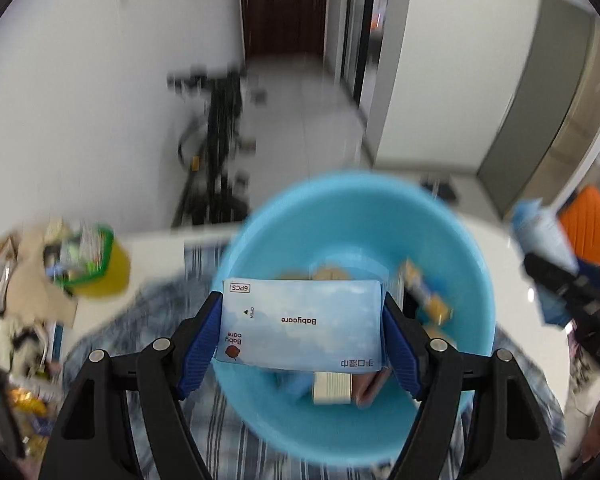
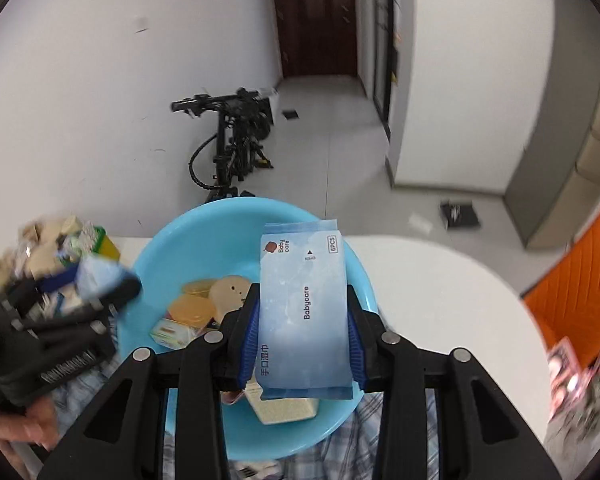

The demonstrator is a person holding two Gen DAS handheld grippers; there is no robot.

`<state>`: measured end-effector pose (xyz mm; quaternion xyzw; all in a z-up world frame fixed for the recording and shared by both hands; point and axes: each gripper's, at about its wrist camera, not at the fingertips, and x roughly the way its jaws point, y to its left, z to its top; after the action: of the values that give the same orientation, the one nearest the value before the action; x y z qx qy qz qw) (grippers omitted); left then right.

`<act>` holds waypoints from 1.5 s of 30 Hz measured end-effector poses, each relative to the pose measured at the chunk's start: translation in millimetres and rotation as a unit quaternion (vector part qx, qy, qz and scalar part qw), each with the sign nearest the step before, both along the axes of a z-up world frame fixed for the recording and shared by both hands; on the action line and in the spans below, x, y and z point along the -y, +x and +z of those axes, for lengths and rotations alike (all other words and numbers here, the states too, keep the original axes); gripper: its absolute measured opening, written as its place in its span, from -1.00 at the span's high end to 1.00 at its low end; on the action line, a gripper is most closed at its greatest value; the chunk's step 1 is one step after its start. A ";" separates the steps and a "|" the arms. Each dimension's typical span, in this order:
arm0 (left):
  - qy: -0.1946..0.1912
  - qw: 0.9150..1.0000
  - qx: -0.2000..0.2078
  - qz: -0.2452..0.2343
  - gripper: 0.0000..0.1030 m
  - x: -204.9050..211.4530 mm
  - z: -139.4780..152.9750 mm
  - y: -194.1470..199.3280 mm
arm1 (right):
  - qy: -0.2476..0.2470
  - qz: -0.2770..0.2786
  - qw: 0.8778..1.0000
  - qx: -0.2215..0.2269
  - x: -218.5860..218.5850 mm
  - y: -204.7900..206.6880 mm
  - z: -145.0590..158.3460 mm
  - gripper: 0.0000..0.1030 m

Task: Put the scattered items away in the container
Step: 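Lower the wipe pack into the basin and open the left gripper while right holds its pack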

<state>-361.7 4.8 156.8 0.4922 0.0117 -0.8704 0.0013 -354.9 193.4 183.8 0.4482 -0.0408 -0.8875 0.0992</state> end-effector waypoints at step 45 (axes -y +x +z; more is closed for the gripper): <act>0.036 0.999 0.015 -0.012 -0.67 6.4 -85.0 -40.1 | 0.032 0.032 0.996 0.080 10.7 -36.7 -84.9 0.31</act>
<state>-401.8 -1.6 71.8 0.5047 0.0370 -0.8621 -0.0266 -391.6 182.7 98.9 0.5216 -0.0054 -0.8461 0.1093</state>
